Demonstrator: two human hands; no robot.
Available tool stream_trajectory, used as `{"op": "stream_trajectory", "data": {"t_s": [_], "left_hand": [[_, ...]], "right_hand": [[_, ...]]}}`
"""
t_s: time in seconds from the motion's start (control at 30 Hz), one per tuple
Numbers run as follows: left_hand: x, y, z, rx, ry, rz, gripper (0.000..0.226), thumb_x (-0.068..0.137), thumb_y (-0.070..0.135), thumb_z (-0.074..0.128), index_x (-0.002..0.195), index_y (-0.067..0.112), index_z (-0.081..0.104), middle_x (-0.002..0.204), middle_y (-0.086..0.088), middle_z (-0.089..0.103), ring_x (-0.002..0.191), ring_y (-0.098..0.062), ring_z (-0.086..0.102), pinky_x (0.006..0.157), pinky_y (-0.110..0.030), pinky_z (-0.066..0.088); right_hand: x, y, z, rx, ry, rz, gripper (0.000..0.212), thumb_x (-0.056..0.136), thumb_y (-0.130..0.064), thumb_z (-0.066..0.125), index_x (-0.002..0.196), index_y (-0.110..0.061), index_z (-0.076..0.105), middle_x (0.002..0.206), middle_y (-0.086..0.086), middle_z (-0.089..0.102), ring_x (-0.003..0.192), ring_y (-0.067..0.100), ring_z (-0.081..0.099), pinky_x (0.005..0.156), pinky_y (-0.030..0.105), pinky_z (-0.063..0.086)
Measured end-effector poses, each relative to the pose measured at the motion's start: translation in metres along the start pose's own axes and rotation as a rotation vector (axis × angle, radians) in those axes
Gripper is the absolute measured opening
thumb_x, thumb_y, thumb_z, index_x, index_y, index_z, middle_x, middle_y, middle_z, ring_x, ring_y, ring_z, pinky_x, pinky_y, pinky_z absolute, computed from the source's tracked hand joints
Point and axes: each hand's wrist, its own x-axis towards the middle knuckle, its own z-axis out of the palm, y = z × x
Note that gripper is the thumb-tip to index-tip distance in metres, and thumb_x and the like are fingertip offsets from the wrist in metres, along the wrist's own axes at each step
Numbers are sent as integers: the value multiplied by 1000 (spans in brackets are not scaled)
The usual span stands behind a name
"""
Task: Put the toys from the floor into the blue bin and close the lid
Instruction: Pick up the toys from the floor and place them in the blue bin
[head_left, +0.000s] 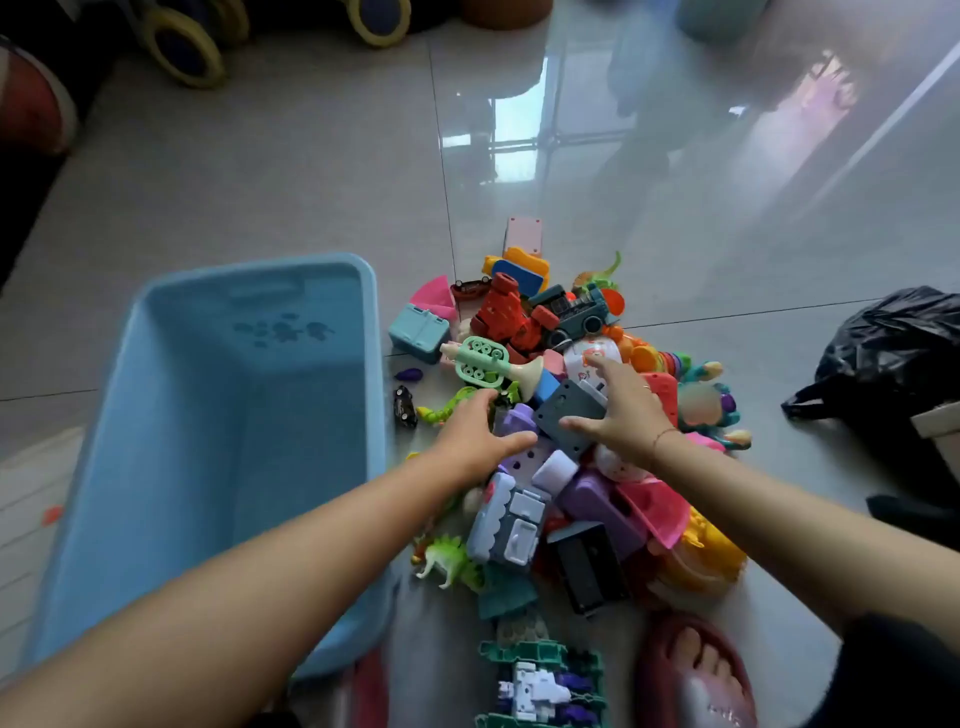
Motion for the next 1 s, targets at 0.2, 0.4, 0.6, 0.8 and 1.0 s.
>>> {"op": "stream_trajectory", "data": {"t_s": [0.2, 0.4, 0.6, 0.8, 1.0], "left_hand": [[36, -18, 30, 203, 16, -142, 81, 68, 54, 73, 133, 18, 42, 132, -9, 52, 125, -29, 42, 101, -38, 40], [33, -19, 38, 144, 95, -208, 58, 66, 48, 74, 114, 23, 52, 118, -4, 59, 119, -28, 45, 99, -38, 39], [-18, 15, -24, -238, 167, 17, 61, 75, 26, 76, 127, 15, 46, 119, -5, 56, 104, -20, 58, 90, -34, 49], [-92, -14, -132, -590, 461, 129, 48, 78, 6, 72, 117, 18, 47, 110, -3, 56, 92, -16, 59, 65, -15, 53], [-127, -112, -130, -431, 580, -237, 60, 75, 4, 76, 126, 3, 44, 124, -12, 55, 98, -19, 52, 58, -18, 47]], "right_hand": [[1, 4, 16, -82, -7, 119, 84, 64, -55, 75, 132, -27, 35, 132, 1, 47, 117, 27, 50, 91, 42, 42], [9, 16, 15, 18, -86, 190, 89, 63, -48, 80, 137, -25, 34, 131, 5, 54, 115, 29, 54, 95, 45, 44], [-6, -33, -25, 566, 14, 132, 44, 78, -27, 73, 114, -10, 55, 104, 13, 61, 85, 18, 59, 58, 20, 47], [-36, -144, -33, 818, -187, -83, 43, 82, -22, 69, 119, -9, 51, 106, 11, 61, 91, 20, 65, 63, 24, 56], [-60, -206, 45, 548, -220, -55, 57, 70, -36, 79, 114, -12, 52, 98, 6, 60, 93, 23, 63, 82, 43, 56]]}}
